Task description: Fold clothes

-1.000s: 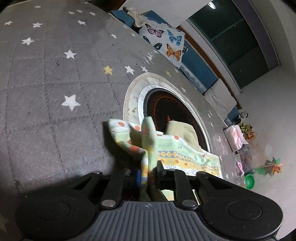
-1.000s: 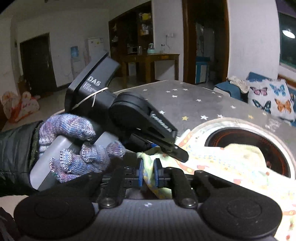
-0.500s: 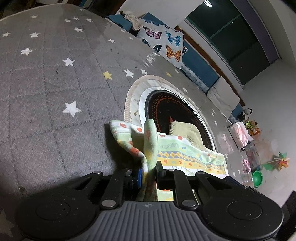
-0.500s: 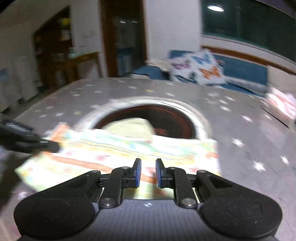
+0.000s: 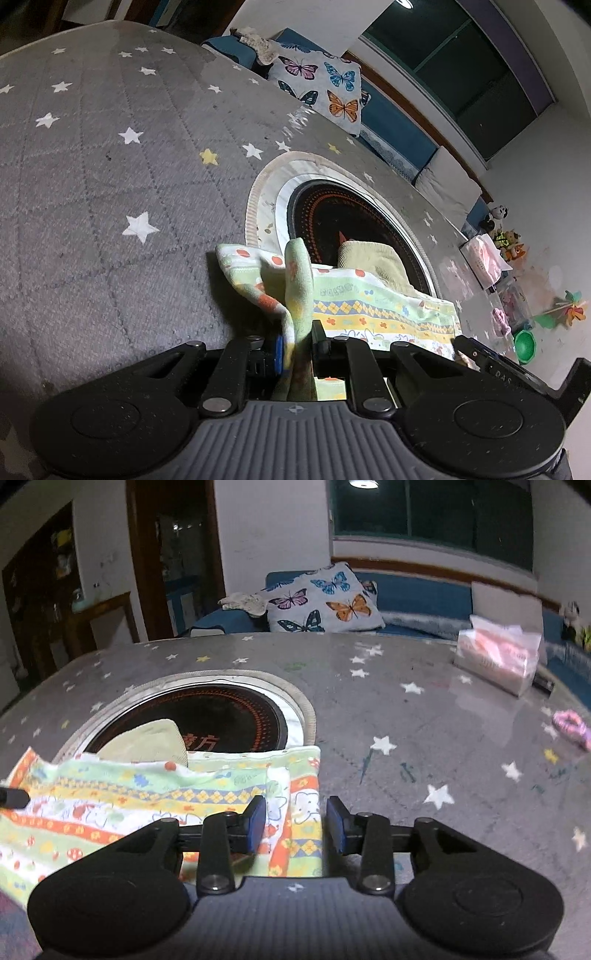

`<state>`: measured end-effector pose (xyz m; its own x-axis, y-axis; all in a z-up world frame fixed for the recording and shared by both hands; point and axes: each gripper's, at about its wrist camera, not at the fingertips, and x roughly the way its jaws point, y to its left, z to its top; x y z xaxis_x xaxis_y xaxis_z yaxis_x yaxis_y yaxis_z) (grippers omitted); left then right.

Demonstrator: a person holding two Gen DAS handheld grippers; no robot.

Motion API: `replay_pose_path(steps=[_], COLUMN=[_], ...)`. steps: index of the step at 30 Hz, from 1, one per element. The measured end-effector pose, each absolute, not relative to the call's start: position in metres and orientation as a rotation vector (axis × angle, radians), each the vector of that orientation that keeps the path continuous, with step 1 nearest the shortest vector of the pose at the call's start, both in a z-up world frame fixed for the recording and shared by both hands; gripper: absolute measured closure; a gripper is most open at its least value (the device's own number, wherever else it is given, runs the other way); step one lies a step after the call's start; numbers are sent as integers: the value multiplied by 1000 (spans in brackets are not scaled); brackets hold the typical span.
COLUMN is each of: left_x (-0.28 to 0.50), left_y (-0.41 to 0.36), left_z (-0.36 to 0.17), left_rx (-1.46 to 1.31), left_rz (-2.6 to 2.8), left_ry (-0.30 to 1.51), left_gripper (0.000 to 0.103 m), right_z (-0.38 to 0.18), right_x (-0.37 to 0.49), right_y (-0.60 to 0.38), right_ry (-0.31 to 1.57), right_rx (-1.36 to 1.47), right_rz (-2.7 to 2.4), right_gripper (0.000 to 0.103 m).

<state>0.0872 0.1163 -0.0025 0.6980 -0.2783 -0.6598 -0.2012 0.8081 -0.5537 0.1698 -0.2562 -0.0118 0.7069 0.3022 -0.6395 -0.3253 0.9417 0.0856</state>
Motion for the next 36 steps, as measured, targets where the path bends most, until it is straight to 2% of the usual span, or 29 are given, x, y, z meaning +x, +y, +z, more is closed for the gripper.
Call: replay_pose_path(steps=[4,6,9,18,36], left_x=[87,87,87,108,207], left_y=[116,115,113,81,-101], left_z=[-2,-1,2,38,61], left_rx=[-640,-631,-615,-510,-330], left_rz=[-48,-47,-45,-131,-407], left_ry=[810,807,801,749,771], left_gripper=[88,88,90,94,95], right_z=[-15,-15,-13,12,50], right_x=[174,174,171,149,143], right_y=[-254,-252,-250,-275,-411], right_ry=[711,715,704,620,527], right_rx=[-2,6,10,67,70], right_rz=[359,374,379,345,8], right_gripper=[68,86,95,97,97])
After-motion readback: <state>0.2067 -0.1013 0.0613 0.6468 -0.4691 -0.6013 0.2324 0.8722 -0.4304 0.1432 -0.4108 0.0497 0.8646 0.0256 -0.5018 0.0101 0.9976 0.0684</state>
